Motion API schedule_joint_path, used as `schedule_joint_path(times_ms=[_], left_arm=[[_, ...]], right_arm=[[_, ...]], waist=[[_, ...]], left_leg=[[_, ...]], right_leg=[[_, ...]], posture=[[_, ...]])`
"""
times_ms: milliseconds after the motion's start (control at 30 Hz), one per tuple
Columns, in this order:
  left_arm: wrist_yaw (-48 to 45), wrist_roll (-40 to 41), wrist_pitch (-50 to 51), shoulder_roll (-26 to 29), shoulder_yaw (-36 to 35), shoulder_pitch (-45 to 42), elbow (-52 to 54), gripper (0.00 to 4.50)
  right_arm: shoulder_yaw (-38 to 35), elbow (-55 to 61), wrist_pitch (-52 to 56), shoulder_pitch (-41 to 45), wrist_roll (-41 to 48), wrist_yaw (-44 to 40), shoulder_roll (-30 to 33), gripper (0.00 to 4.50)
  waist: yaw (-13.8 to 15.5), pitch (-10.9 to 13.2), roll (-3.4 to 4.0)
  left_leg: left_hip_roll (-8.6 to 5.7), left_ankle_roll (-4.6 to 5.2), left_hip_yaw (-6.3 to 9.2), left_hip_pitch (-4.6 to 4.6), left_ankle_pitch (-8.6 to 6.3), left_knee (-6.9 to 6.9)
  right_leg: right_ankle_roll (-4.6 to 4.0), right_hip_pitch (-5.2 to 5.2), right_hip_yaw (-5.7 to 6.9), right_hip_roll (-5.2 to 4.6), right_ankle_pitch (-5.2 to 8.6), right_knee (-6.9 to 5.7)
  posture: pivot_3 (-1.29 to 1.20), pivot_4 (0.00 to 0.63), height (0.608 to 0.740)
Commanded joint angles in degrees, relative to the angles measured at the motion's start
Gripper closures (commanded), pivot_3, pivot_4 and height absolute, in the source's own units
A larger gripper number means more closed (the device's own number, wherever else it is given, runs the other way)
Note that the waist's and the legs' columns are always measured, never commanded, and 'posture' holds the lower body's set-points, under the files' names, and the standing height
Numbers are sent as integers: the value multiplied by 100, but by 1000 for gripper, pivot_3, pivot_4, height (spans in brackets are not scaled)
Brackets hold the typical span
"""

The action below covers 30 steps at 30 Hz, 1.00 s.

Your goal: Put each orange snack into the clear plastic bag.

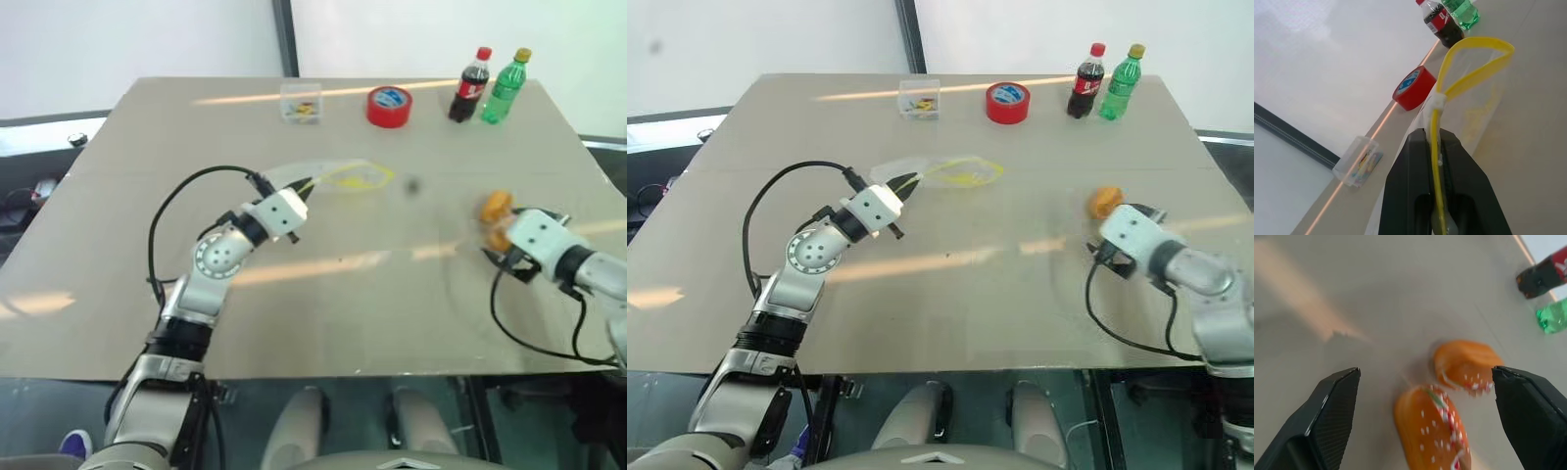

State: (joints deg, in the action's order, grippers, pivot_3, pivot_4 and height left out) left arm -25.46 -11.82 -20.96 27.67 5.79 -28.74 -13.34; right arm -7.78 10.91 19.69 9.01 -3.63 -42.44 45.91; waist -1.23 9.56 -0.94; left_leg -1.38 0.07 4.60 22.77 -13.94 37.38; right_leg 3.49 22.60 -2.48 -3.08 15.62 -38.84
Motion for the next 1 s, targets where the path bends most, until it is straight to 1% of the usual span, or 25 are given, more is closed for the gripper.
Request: schedule_joint_path(times_ms=[33, 267, 400, 433, 500, 567, 667, 700, 767, 867, 933, 1000], left_arm=[[28, 42, -162, -4, 0, -106, 60, 4500], [-65, 128, -162, 7, 17, -24, 210, 4500], [-153, 256, -111, 10, -15, 107, 435, 4500], [-162, 276, -99, 13, -25, 134, 479, 4500], [-182, 308, -78, 15, -41, 176, 546, 4500], [-183, 334, -53, 9, -50, 205, 593, 4500], [-178, 383, -15, -11, -59, 238, 647, 4500], [-184, 422, 4, -24, -65, 252, 667, 4500], [-204, 478, 9, -30, -64, 266, 699, 4500], [-251, 553, 11, -32, -57, 262, 745, 4500], [-280, 582, 5, -37, -35, 256, 775, 4500], [-401, 701, -25, -50, -1, 259, 808, 4500]], right_arm=[[-171, -489, -133, 294, 272, -165, 131, 76], [99, -1944, -90, 1064, 472, -417, 37, 76], [169, -2690, 164, 1437, 670, -736, 96, 76], [194, -2788, 194, 1452, 694, -812, 130, 318], [212, -2912, 245, 1474, 739, -902, 165, 1033], [179, -2912, 314, 1438, 818, -966, 175, 1875], [101, -2748, 484, 1361, 952, -953, 165, 3280], [65, -2560, 494, 1293, 990, -925, 173, 3549], [-81, -1958, 791, 1166, 1296, -963, 126, 3549], [-173, -556, 1482, 919, 2040, -1088, -53, 3549], [-34, 381, 2044, 1012, 2491, -739, -487, 3549], [241, 879, 2411, 1332, 2614, -207, -1059, 3549]], waist=[[3, 0, 0], [28, 1, -1], [35, 1, -1], [36, 1, -1], [39, 1, -1], [44, 1, -1], [46, 1, -1], [45, 0, -1], [46, 1, 0], [31, 3, 3], [-3, 3, 3], [-30, 3, 3]], left_leg=[[1, 0, 0, 0, 0, 1], [0, 0, 2, 4, 0, 3], [1, 0, 1, 4, 0, 3], [2, 0, 3, 5, 0, 3], [4, 0, 4, 6, 0, 2], [6, 0, 3, 7, 0, 3], [5, 0, 5, 7, 0, 4], [5, 0, 4, 7, 0, 4], [7, 0, 6, 7, 0, 4], [10, 0, 6, 11, 0, 4], [15, 0, 5, 8, 0, 4], [19, 0, 8, 7, 0, 4]], right_leg=[[0, 0, 0, 1, 0, -1], [0, 0, 1, -1, 0, 1], [0, 1, 1, -2, 0, 1], [0, 0, 1, -2, 0, 2], [-1, 1, 2, -2, 0, 3], [0, 0, 2, -3, 0, 3], [0, -1, 2, -4, 0, 2], [0, -1, 2, -4, 0, 2], [0, 0, 3, -3, 0, 1], [0, 3, 2, -3, 0, 2], [0, 2, 0, 1, 0, 0], [0, 2, 2, 5, 0, -2]], posture=[[0, 150, 740], [0, 150, 740], [0, 150, 740], [0, 150, 740], [0, 150, 740], [0, 150, 740], [0, 150, 740], [0, 150, 740], [0, 150, 740], [0, 150, 740], [0, 150, 740], [0, 150, 740]])
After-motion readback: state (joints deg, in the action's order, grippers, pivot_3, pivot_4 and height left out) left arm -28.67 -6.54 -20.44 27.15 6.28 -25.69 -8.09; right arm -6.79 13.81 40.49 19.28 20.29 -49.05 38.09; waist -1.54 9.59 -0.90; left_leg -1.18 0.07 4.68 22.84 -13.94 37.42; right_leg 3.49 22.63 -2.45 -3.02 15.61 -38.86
